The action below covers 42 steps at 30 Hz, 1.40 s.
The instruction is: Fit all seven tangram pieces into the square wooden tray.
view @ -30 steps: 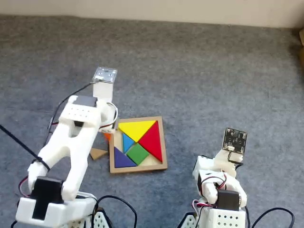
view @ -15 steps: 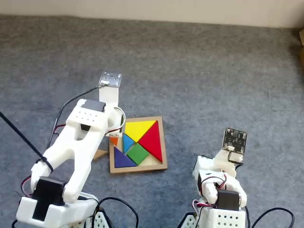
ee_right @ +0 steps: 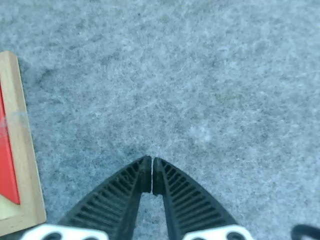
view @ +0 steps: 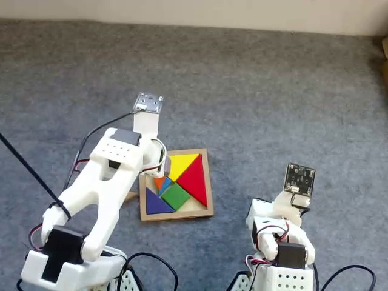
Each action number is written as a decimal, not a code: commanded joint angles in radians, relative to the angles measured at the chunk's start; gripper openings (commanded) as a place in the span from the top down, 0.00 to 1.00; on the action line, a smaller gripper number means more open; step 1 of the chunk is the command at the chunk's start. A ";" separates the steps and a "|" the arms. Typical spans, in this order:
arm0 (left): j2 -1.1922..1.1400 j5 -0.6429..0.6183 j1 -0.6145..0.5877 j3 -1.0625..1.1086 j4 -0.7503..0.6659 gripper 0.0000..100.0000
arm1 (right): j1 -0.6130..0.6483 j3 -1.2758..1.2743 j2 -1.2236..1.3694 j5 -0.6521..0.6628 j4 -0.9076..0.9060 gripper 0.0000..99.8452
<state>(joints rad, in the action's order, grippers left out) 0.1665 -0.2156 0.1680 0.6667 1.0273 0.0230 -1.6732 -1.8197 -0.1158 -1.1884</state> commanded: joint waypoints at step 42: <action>-0.182 -0.140 -0.073 -0.114 -0.137 0.78 | -0.010 -0.111 -0.021 -0.008 0.004 0.98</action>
<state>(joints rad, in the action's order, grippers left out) -0.0176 -0.3537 0.1235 0.5915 0.8738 0.0230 -1.6732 -1.8197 -0.1158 -1.1884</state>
